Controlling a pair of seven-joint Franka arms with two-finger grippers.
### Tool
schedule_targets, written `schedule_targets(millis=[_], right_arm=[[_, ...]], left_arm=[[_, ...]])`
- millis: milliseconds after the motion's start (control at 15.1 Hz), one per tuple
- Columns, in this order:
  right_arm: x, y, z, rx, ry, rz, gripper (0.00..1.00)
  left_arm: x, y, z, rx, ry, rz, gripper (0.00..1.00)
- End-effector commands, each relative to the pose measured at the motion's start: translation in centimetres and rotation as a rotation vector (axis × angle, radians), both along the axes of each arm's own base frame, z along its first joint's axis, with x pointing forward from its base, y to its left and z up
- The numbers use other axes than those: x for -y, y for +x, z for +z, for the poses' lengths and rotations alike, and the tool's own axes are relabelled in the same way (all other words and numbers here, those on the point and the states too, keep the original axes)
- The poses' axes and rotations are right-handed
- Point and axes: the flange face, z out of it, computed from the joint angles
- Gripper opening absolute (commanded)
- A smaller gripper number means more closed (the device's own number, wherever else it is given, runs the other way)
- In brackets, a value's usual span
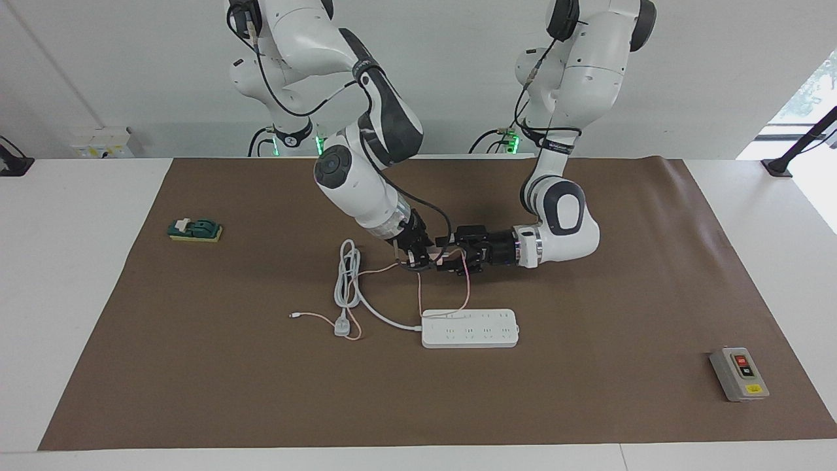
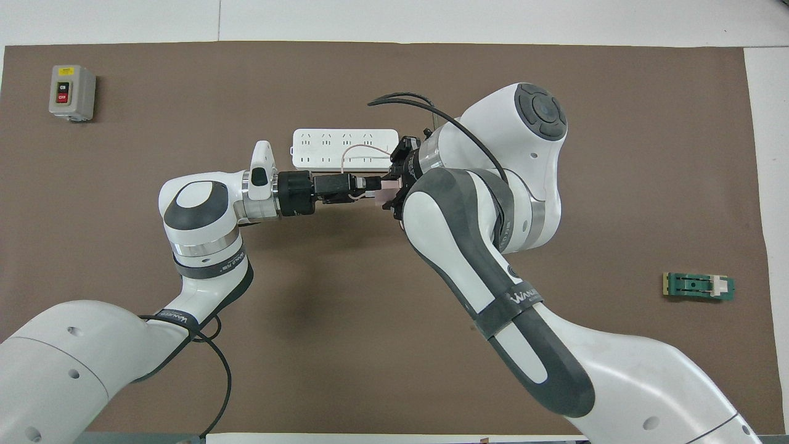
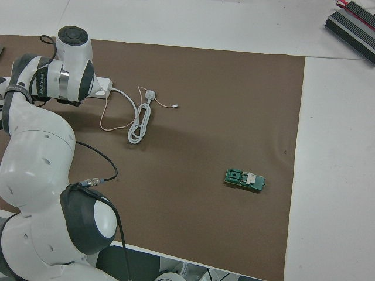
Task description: Plug charger into power strip
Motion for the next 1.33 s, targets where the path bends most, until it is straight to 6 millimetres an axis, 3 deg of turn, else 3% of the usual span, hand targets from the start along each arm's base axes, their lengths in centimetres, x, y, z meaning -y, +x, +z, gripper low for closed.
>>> schedule_targets(millis=[0, 66, 331, 398, 464, 928, 994, 1060, 1127, 1193, 1259], right_arm=[[0.1, 0.3, 0.1, -0.004, 0.018, -0.023, 0.0], [0.1, 0.3, 0.1, -0.004, 0.018, -0.023, 0.0], [0.1, 0.3, 0.1, -0.002, 0.018, -0.025, 0.0], [0.1, 0.3, 0.1, -0.002, 0.018, -0.025, 0.0], [0.1, 0.3, 0.1, -0.003, 0.018, -0.024, 0.0], [0.4, 0.4, 0.1, -0.006, 0.018, -0.028, 0.0], [0.4, 0.4, 0.1, -0.005, 0.018, -0.026, 0.08], [0.4, 0.4, 0.0, -0.005, 0.017, -0.024, 0.33], [0.4, 0.3, -0.2, -0.008, 0.016, -0.025, 0.88], [0.5, 0.3, -0.2, -0.008, 0.016, -0.021, 1.0], [0.7, 0.3, -0.3, -0.008, 0.015, -0.023, 1.0]], left_arm=[[-0.3, 0.5, -0.3, 0.021, 0.009, -0.007, 1.0], [-0.3, 0.5, -0.4, 0.019, 0.008, -0.008, 0.92], [-0.2, 0.5, -0.4, 0.04, -0.002, -0.015, 0.3], [-0.2, 0.4, -0.4, 0.042, -0.008, -0.022, 0.09], [-0.2, 0.4, -0.4, 0.044, -0.013, -0.026, 0.0], [-0.8, 0.8, -0.1, 0.053, -0.015, -0.015, 0.0], [-0.9, 0.9, 0.0, 0.055, -0.016, -0.013, 0.0], [-1.0, 0.9, 0.0, 0.057, -0.015, -0.012, 0.0], [-1.3, 1.0, 0.0, 0.057, -0.012, -0.008, 0.0], [-1.7, 1.2, 0.1, 0.063, -0.004, -0.011, 0.0], [-1.8, 1.2, 0.1, 0.069, 0.005, -0.021, 0.0]])
